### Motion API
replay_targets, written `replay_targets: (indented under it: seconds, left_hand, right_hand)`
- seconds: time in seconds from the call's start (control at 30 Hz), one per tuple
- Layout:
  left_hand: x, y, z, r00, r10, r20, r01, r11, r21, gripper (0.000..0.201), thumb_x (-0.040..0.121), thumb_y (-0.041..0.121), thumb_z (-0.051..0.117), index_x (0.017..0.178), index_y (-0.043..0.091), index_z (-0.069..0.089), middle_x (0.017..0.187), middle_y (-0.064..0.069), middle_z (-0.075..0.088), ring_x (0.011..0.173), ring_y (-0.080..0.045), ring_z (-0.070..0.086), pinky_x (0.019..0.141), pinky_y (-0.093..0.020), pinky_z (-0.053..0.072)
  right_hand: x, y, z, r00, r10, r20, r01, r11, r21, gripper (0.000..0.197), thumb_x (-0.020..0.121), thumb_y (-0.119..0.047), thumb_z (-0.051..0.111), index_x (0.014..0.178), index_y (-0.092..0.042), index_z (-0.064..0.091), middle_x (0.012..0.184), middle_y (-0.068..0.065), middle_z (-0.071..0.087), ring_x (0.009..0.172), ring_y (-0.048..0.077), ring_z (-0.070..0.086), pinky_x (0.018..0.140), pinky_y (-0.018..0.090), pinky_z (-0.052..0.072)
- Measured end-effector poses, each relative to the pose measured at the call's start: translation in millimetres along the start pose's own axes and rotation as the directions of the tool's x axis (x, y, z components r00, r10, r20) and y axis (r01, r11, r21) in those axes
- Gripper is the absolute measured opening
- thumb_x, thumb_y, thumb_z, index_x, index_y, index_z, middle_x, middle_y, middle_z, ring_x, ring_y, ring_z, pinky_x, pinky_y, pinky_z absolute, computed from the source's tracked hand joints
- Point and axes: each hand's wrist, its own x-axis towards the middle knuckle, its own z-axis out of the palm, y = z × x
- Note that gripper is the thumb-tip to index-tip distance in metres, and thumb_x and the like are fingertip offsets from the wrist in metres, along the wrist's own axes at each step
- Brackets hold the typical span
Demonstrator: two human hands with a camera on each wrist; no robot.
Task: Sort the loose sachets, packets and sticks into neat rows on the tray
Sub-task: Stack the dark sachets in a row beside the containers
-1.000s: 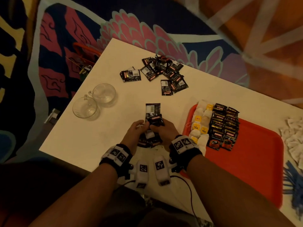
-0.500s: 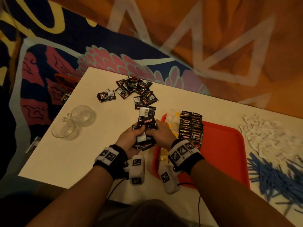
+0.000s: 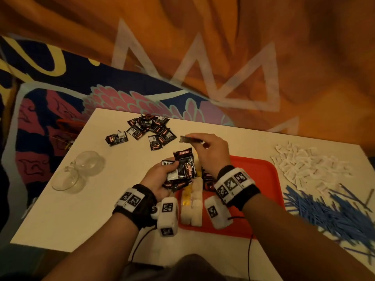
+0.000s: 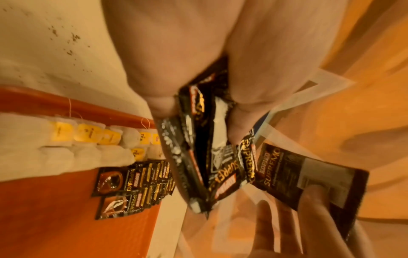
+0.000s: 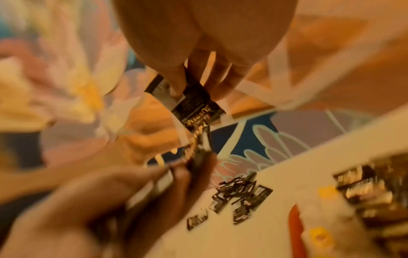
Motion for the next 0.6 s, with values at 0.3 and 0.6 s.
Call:
replay_targets:
  seconds: [0.3,0.6]
  left_hand:
    - [-4,-6,21,0.997,0.054,0.057,-0.049,0.995,-0.089,0.029,0.096,0.025,0.055,0.116,0.004,0.063,0.09,-0.017,0.073,0.075,-0.027,0.073,0.059,-0.036,0.06]
    - [-8,-16,32,0.987,0.142,0.073,-0.147,0.986,0.082,0.031,0.092,0.006,0.062,0.123,0.002,0.06,0.107,-0.024,0.069,0.088,-0.034,0.071,0.063,-0.041,0.059]
  right_hand:
    - [-49,27,-17,0.87,-0.229,0.436,0.421,0.805,-0.417,0.061,0.073,-0.026,0.037,0.126,-0.02,0.065,0.139,-0.004,0.057,0.13,0.025,0.042,0.107,0.044,0.034]
    - [-31,22,-21,0.917,0.388,0.091,-0.395,0.913,0.097,0.042,0.071,-0.03,0.087,0.097,-0.024,0.054,0.091,-0.003,0.058,0.076,0.013,0.059,0.064,0.027,0.052]
